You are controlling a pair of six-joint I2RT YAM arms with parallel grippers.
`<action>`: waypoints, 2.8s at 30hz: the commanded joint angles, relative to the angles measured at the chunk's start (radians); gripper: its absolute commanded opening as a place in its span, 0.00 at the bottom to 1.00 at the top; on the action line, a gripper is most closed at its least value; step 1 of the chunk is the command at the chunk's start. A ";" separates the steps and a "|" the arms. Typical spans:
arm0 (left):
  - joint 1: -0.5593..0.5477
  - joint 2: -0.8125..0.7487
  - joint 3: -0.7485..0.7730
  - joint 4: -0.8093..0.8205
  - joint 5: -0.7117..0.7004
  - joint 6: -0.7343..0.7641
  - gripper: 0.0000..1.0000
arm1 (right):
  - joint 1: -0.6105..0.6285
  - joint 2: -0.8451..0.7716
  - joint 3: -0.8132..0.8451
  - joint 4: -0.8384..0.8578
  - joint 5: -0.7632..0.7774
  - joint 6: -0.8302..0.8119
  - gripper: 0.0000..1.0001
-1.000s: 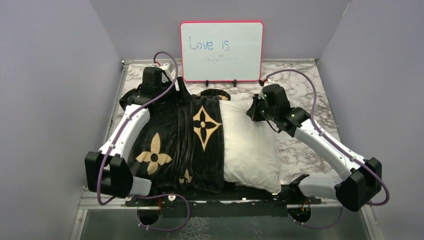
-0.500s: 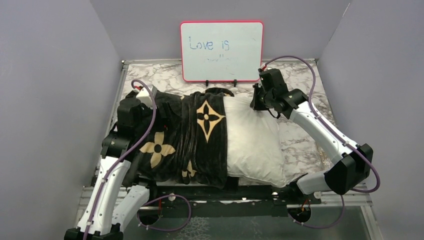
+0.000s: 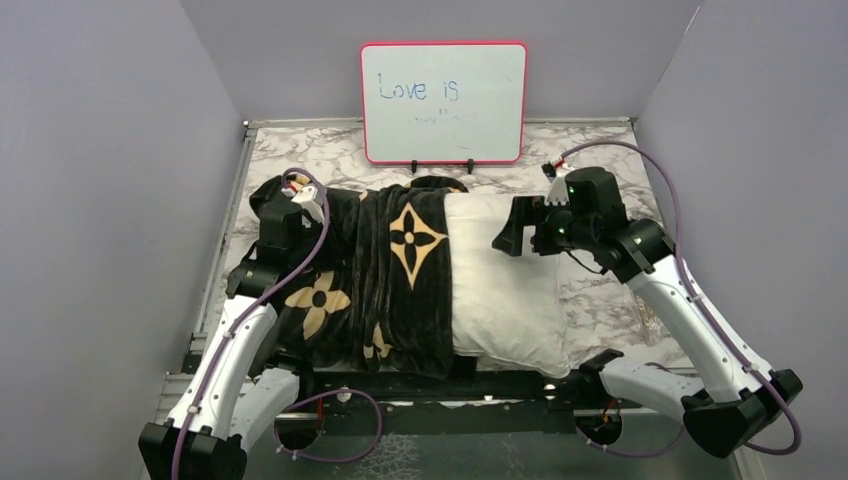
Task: Remove the pillowcase from the pillow
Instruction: Remove the pillow from the pillowcase.
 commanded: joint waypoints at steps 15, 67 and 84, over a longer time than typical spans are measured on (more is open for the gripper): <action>-0.215 0.094 0.029 -0.095 -0.357 -0.081 0.00 | -0.005 0.025 -0.287 0.204 0.430 0.231 0.17; -0.578 0.529 0.407 -0.217 -0.620 -0.102 0.40 | -0.336 0.076 -0.262 0.192 0.009 0.070 0.01; -0.081 0.268 0.329 -0.306 -0.556 0.102 0.03 | -0.336 0.106 -0.223 0.175 0.107 0.067 0.01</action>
